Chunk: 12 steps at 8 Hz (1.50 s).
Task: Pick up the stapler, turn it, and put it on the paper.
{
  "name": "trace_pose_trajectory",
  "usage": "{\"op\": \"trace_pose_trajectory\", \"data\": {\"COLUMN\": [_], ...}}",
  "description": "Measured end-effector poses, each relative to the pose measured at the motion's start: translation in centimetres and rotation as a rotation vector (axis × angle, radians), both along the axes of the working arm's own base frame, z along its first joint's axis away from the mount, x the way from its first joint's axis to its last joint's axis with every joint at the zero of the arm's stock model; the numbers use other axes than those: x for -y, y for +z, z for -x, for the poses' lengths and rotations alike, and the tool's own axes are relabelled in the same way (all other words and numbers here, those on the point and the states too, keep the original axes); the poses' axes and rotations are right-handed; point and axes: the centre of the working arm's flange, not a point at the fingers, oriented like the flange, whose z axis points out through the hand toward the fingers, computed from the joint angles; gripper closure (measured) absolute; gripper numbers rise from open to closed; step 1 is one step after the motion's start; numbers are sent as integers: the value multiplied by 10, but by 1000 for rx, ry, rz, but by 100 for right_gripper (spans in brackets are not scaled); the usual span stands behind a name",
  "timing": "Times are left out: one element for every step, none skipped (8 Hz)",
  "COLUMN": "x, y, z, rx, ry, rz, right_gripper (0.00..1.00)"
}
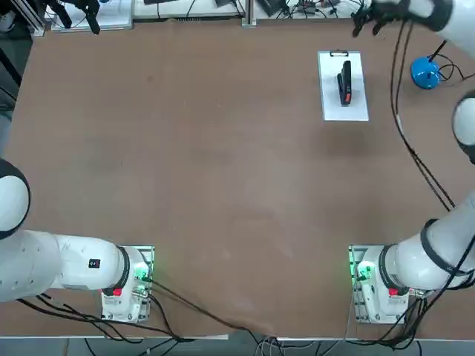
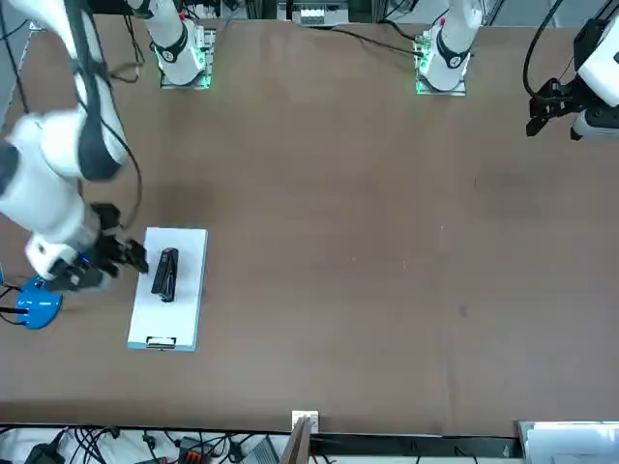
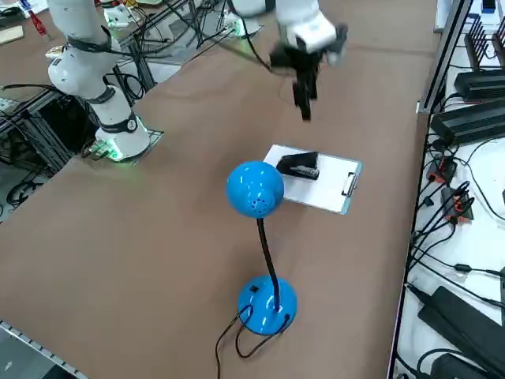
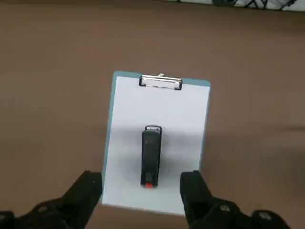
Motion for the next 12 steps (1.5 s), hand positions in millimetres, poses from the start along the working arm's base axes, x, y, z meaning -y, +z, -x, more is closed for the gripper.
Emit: {"op": "trace_pose_trajectory", "data": {"x": [1, 4, 12, 21, 30, 36, 40, 44, 52, 58, 60, 57], "y": [34, 61, 81, 98, 113, 125, 134, 138, 139, 140, 140, 141], "z": [16, 31, 47, 61, 74, 85, 92, 96, 98, 100, 102, 104], "rx": [-8, -22, -51, -79, -96, -108, -107, -111, -122, -127, -133, -148], "ry": [2, 1, -7, -19, -32, -41, -47, -53, -63, -67, -68, -63], "rz": [-2, -4, -4, -5, -6, -8, -9, -9, -10, -10, -10, -10], "right_gripper": [0, 0, 0, 0, 0, 0, 0, 0, 0, 0, 0, 0]}}
